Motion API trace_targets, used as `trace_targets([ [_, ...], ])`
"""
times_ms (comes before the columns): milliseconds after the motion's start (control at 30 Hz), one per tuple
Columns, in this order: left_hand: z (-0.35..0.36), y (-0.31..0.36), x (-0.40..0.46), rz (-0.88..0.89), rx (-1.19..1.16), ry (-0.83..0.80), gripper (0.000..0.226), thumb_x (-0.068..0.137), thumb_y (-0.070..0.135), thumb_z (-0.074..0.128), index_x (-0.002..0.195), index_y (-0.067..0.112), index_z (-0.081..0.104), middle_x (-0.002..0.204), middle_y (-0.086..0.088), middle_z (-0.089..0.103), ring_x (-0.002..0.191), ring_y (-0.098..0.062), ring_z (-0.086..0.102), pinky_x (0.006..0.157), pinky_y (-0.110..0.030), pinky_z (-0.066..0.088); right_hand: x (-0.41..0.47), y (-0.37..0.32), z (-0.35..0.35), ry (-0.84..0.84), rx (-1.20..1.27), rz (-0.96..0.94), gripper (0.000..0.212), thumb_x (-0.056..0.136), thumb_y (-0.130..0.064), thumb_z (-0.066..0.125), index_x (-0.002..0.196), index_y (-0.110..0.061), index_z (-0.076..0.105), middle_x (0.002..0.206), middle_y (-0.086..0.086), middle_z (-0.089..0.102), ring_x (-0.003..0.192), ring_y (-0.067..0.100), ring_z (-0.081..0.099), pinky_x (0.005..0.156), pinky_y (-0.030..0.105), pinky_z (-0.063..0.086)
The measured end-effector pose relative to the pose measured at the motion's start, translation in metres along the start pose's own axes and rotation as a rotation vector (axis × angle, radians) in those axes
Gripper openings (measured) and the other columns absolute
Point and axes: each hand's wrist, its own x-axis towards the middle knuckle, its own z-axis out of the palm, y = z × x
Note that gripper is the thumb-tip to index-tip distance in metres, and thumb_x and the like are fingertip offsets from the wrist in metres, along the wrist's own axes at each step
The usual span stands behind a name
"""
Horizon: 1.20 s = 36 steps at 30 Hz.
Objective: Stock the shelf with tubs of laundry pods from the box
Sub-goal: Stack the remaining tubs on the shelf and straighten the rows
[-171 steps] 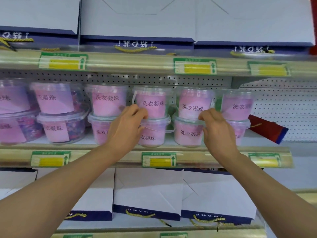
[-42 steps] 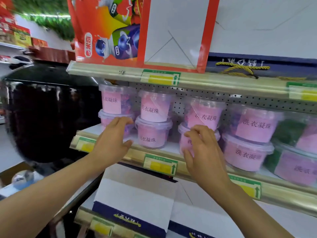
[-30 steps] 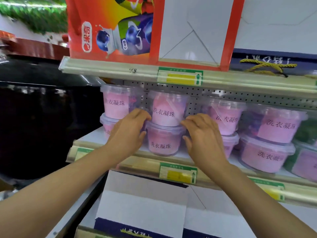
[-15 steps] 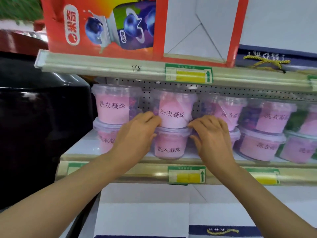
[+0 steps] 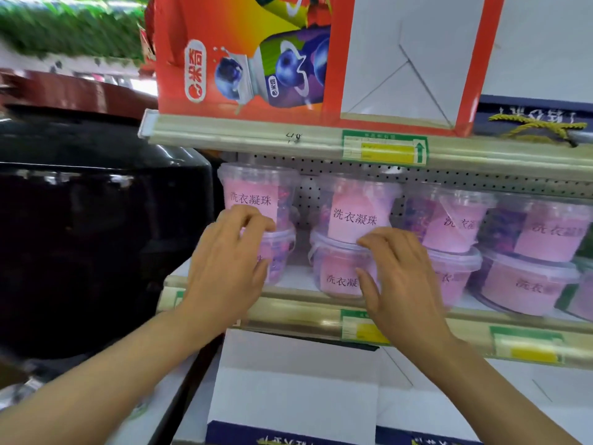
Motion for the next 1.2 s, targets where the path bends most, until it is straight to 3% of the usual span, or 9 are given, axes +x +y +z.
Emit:
trace_targets([
  [100,-0.008,-0.034,-0.004,-0.123,0.084,-0.042,0.05,0.059,-0.002,0.075,0.104,0.007,0.058,0.106,-0.012,0.052,0.091,-0.033,0.053,0.072,-0.041,0.045,0.007,-0.012,0.008,0.02,-0.002,-0.02,0.041,0.063,0.001,0.074,0.101,-0.006,0.061,0.108,0.012,0.058,0.1,0.031,0.049,0.08,0.038,0.039],
  [267,-0.006,-0.061,-0.003,-0.133,0.022,-0.161,0.044,0.07,0.003,0.073,0.111,0.011,0.057,0.112,-0.006,0.053,0.101,-0.027,0.052,0.076,-0.041,0.05,0.013,-0.019,0.013,0.063,-0.076,0.013,0.039,0.06,0.006,0.072,0.096,-0.005,0.063,0.102,0.013,0.058,0.092,0.034,0.053,0.075,0.038,0.039],
  [433,-0.003,-0.065,0.005,-0.128,-0.092,-0.152,0.03,0.076,0.003,0.068,0.103,0.012,0.056,0.107,-0.004,0.051,0.091,-0.024,0.054,0.066,-0.045,0.051,0.008,-0.01,0.014,0.068,-0.141,0.061,0.041,0.057,0.01,0.074,0.095,-0.003,0.064,0.091,0.015,0.058,0.082,0.036,0.055,0.07,0.042,0.044],
  [633,-0.006,-0.06,0.004,-0.122,-0.124,-0.14,0.028,0.079,0.003,0.067,0.103,0.011,0.057,0.105,-0.004,0.051,0.08,-0.018,0.048,0.068,-0.036,0.047,0.007,-0.01,0.016,0.047,-0.148,0.09,0.042,0.057,0.014,0.073,0.096,-0.003,0.064,0.092,0.015,0.059,0.083,0.037,0.055,0.068,0.042,0.043],
  [867,-0.009,-0.051,0.004,-0.114,-0.147,-0.146,0.027,0.078,0.004,0.067,0.102,0.011,0.056,0.102,-0.004,0.049,0.09,-0.022,0.05,0.069,-0.045,0.051,0.007,-0.014,0.014,0.031,-0.147,0.108,0.04,0.059,0.012,0.074,0.095,-0.002,0.064,0.091,0.014,0.059,0.082,0.036,0.055,0.067,0.042,0.045],
  [1200,-0.005,-0.046,0.006,-0.087,-0.132,-0.136,0.026,0.077,0.005,0.069,0.099,0.012,0.057,0.1,-0.003,0.05,0.091,-0.021,0.049,0.064,-0.044,0.052,0.008,-0.017,0.011,0.0,-0.147,0.121,0.04,0.056,0.007,0.077,0.092,-0.004,0.064,0.09,0.014,0.059,0.08,0.036,0.056,0.066,0.041,0.046],
])
